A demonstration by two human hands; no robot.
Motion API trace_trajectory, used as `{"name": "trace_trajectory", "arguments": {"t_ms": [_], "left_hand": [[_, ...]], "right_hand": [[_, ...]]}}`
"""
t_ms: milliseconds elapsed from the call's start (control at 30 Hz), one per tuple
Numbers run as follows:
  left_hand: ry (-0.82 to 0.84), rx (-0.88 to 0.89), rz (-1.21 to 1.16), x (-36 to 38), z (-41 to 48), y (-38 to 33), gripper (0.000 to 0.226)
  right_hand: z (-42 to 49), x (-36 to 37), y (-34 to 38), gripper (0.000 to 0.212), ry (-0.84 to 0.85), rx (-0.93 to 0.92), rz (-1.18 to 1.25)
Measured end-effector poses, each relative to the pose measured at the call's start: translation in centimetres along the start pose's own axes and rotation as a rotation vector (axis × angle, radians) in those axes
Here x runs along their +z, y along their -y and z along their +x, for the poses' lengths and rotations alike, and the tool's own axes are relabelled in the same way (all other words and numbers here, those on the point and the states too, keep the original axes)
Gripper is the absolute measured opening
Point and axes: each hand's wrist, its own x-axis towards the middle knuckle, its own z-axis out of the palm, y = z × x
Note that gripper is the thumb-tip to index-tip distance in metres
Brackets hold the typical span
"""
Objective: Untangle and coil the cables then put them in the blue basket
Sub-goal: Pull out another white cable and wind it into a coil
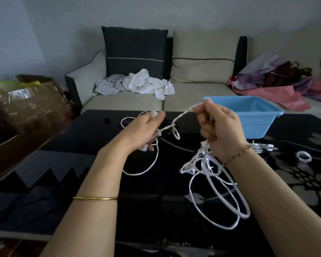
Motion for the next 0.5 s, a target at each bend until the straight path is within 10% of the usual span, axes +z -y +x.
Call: {"name": "trace_trajectory", "arguments": {"t_ms": [300,500], "left_hand": [[0.328,-0.131,-0.092,-1.4,-1.8,-1.3,0.024],[0.114,0.014,-0.343,-3.4,-2.9,-3.6,0.020]], "right_hand": [[1.6,-2.6,-0.4,0.039,-0.370,0.223,0.207],[0.8,-2.6,-2.9,0.041,-0.186,0.516,-0.438]]}}
